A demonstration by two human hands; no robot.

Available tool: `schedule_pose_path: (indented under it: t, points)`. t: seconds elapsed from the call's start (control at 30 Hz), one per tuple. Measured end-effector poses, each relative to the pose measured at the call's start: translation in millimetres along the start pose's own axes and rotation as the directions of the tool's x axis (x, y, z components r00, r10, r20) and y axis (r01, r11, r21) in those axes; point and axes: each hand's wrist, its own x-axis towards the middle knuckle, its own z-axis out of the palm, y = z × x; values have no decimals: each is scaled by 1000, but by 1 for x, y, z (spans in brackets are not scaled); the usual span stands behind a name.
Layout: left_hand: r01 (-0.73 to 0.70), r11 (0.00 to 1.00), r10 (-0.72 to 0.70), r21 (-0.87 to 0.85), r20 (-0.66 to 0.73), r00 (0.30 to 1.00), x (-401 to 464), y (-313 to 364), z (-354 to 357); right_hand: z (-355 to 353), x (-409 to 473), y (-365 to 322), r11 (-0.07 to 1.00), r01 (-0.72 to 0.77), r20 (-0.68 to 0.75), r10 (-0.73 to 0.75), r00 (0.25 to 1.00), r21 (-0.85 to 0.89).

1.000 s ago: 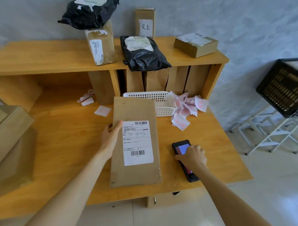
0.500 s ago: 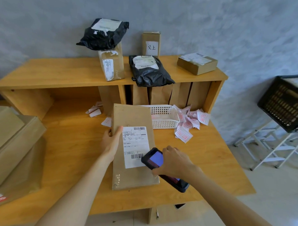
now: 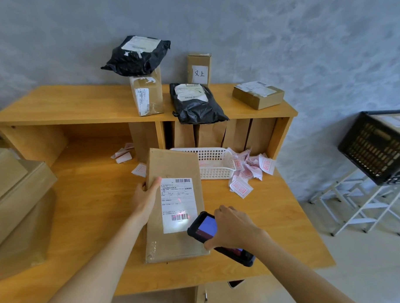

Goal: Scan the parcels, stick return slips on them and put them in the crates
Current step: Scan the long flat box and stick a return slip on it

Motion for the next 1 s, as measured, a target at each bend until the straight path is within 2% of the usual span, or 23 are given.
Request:
schedule_pose_path:
  t: [0.23,0.6,1.0]
  points:
    - [-15,1000,16,-21,20,1000,0,-1,0,-2,-5,2,998,33,29,-32,999,-54]
    - [-8,1000,9,-23,28,1000,-1,-9,1,-11,-8,0,997,28,-4,-28,1000,-75]
    - [-17,1000,17,16,17,1000,-11,-11,-3,-9,-26,4,994,-20,27,23,999,-106]
